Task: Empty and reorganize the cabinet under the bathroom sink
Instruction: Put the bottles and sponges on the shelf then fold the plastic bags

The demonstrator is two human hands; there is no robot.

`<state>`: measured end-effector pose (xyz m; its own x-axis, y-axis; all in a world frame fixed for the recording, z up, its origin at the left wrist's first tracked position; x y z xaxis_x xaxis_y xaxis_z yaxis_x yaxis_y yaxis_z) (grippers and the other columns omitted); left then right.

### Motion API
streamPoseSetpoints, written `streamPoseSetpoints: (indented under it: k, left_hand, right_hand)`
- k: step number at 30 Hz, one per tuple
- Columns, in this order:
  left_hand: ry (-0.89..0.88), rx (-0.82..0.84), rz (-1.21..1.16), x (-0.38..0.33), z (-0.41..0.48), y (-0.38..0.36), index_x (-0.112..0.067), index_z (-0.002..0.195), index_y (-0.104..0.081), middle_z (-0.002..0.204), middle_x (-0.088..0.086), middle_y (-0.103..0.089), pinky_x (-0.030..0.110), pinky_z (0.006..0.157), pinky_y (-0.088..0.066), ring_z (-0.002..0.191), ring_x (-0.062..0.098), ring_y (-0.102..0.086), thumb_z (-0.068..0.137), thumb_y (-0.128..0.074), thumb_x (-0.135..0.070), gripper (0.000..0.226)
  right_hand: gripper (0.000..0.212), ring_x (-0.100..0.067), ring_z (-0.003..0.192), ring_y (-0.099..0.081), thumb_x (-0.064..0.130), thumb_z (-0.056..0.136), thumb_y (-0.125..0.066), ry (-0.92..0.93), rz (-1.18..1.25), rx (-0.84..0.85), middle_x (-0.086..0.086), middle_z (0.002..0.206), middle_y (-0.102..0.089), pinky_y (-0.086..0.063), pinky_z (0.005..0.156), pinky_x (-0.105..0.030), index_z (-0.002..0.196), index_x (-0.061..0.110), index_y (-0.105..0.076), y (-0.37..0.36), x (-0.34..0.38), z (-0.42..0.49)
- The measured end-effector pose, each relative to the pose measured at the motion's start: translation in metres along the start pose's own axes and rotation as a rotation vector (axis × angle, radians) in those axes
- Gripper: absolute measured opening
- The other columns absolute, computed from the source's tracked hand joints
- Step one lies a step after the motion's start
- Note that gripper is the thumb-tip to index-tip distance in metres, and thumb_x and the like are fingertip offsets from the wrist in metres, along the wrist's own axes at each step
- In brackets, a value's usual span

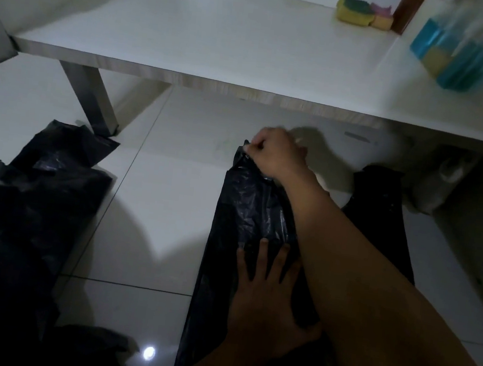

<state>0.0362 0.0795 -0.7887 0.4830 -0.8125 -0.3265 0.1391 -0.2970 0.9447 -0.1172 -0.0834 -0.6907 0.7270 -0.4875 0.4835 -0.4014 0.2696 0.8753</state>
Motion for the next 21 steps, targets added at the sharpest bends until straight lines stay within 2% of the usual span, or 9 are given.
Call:
streamPoseSetpoints:
  k: [2, 3, 5, 7, 10, 13, 16, 18, 21]
  left_hand:
    - [-0.01, -0.003, -0.028, 0.001, 0.001, 0.0, -0.027, 0.155, -0.026, 0.164, 0.006, -0.016, 0.075, 0.108, 0.001, 0.148, 0.043, 0.009, 0.073, 0.007, -0.087, 0.106]
    - [-0.02, -0.004, -0.032, 0.002, 0.0, -0.002, -0.027, 0.154, -0.026, 0.163, 0.008, -0.018, 0.076, 0.107, -0.001, 0.148, 0.045, 0.005, 0.075, 0.007, -0.086, 0.105]
    - [-0.041, 0.006, -0.01, 0.001, 0.001, -0.006, -0.025, 0.153, -0.024, 0.16, 0.01, -0.026, 0.077, 0.106, -0.005, 0.147, 0.047, -0.004, 0.079, 0.001, -0.085, 0.098]
    - [-0.034, 0.0, 0.009, 0.002, 0.001, -0.006, -0.026, 0.152, -0.027, 0.16, 0.009, -0.027, 0.075, 0.107, -0.005, 0.147, 0.047, -0.007, 0.078, 0.0, -0.086, 0.099]
    - [0.002, -0.025, -0.006, 0.0, 0.001, -0.003, -0.028, 0.156, -0.021, 0.165, 0.002, -0.008, 0.072, 0.11, 0.005, 0.148, 0.039, 0.014, 0.071, 0.001, -0.092, 0.108]
    - [0.024, -0.035, 0.0, -0.001, 0.0, -0.003, -0.028, 0.156, -0.019, 0.166, -0.001, -0.002, 0.07, 0.111, 0.01, 0.148, 0.035, 0.02, 0.071, -0.019, -0.094, 0.108]
    - [0.028, -0.044, -0.01, -0.001, 0.001, -0.002, -0.027, 0.155, -0.025, 0.165, 0.0, -0.008, 0.07, 0.111, 0.009, 0.149, 0.035, 0.015, 0.07, -0.026, -0.093, 0.107]
    - [0.025, -0.044, 0.01, 0.0, 0.001, -0.002, -0.027, 0.155, -0.023, 0.165, -0.001, -0.006, 0.07, 0.111, 0.01, 0.149, 0.035, 0.017, 0.07, -0.021, -0.094, 0.108]
    - [0.022, -0.027, 0.006, -0.001, 0.0, -0.003, -0.03, 0.156, -0.016, 0.166, -0.002, 0.0, 0.07, 0.111, 0.01, 0.147, 0.033, 0.024, 0.066, 0.002, -0.094, 0.112]
  right_hand:
    - [0.032, -0.019, 0.104, -0.052, 0.048, 0.086, -0.064, -0.054, -0.192, 0.33, 0.003, 0.112, -0.062, -0.027, 0.107, -0.056, 0.104, 0.022, -0.067, -0.017, 0.002, -0.007]
    - [0.031, -0.022, 0.104, -0.053, 0.043, 0.086, -0.066, -0.063, -0.252, 0.389, 0.001, 0.111, -0.063, -0.026, 0.106, -0.055, 0.106, 0.02, -0.066, -0.022, 0.001, -0.011]
    - [0.022, -0.024, 0.102, -0.056, 0.027, 0.084, -0.07, -0.021, -0.241, 0.341, -0.002, 0.106, -0.065, -0.027, 0.101, -0.051, 0.103, 0.017, -0.067, -0.022, 0.0, -0.018]
    - [0.01, -0.024, 0.096, -0.059, 0.014, 0.082, -0.068, 0.035, -0.104, 0.318, -0.004, 0.097, -0.066, -0.033, 0.091, -0.042, 0.091, 0.013, -0.066, -0.012, 0.002, -0.023]
    - [0.012, -0.019, 0.082, -0.053, 0.02, 0.089, -0.063, 0.045, 0.069, 0.44, -0.005, 0.087, -0.055, -0.038, 0.071, -0.031, 0.089, 0.01, -0.058, 0.009, 0.009, -0.03]
    - [0.019, -0.017, 0.087, -0.051, 0.023, 0.093, -0.06, -0.035, 0.156, 0.505, -0.003, 0.095, -0.055, -0.039, 0.072, -0.03, 0.105, 0.008, -0.06, 0.018, 0.004, -0.033]
    - [0.016, -0.015, 0.088, -0.058, 0.009, 0.085, -0.07, -0.071, 0.461, 0.416, -0.003, 0.101, -0.063, -0.046, 0.076, -0.029, 0.098, 0.016, -0.063, 0.02, -0.004, -0.031]
    - [0.02, -0.014, 0.084, -0.062, 0.002, 0.081, -0.073, -0.045, 0.683, 0.257, -0.003, 0.097, -0.067, -0.05, 0.077, -0.028, 0.09, 0.018, -0.065, 0.024, 0.0, -0.025]
    - [0.038, -0.009, 0.106, -0.056, 0.005, 0.085, -0.071, 0.002, 0.724, -0.017, 0.003, 0.119, -0.059, -0.045, 0.091, -0.021, 0.121, 0.013, -0.063, 0.032, 0.008, -0.012]
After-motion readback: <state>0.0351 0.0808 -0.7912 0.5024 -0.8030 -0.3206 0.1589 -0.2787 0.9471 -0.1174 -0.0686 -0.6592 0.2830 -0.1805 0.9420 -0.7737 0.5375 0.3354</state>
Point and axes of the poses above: each hand's wrist, its own z-axis towards the middle knuckle, its own y-axis out of the back of the hand, x = y × z, the point moved 2 cm from there along z, towards the middle knuckle
